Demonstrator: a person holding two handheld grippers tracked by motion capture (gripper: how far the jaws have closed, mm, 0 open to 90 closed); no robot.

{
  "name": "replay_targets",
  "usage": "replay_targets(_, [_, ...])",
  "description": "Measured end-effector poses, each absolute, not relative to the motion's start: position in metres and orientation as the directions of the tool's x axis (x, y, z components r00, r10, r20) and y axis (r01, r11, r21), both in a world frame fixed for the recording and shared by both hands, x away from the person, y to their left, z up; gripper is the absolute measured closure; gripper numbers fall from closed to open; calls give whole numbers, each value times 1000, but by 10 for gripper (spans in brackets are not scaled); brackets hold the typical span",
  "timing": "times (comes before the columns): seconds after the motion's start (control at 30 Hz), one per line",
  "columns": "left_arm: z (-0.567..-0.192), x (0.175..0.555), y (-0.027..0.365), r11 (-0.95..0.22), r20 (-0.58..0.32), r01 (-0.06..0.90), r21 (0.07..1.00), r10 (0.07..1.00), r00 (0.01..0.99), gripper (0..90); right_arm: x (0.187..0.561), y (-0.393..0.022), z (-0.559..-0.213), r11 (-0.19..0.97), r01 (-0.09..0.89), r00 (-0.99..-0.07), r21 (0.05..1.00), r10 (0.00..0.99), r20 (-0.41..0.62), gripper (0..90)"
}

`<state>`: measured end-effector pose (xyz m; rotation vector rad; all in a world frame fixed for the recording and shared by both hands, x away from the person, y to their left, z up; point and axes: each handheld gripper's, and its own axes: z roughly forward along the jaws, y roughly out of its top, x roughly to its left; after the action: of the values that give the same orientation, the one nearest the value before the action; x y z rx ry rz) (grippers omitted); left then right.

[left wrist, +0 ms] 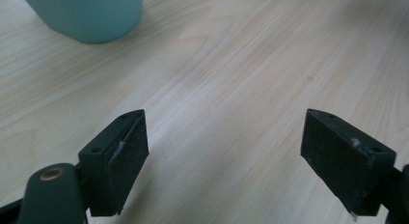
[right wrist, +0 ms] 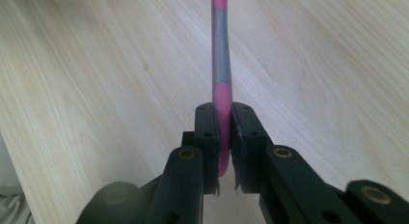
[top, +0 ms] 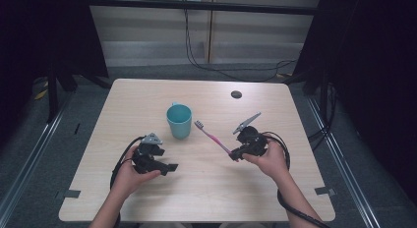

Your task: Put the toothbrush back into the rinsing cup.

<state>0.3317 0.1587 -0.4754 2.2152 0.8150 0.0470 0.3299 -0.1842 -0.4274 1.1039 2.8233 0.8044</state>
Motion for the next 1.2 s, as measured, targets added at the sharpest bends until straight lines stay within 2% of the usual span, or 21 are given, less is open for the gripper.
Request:
replay_targets(0.47, [-454, 341, 141, -484, -225, 522, 702, 545, 808, 181, 326, -191, -422, 564, 639, -734, 523, 649, 198, 822])
replay_targets(0.73, [-449, 347, 138, -452, -269, 544, 707, 540, 797, 182, 324, -186, -420, 562, 630, -739, 536, 645, 193, 822])
replay_targets(1.2, [-428, 354, 130, -416, -284, 536, 735, 529, 800, 183, 324, -174, -422, 556, 622, -747, 551, 632, 205, 822])
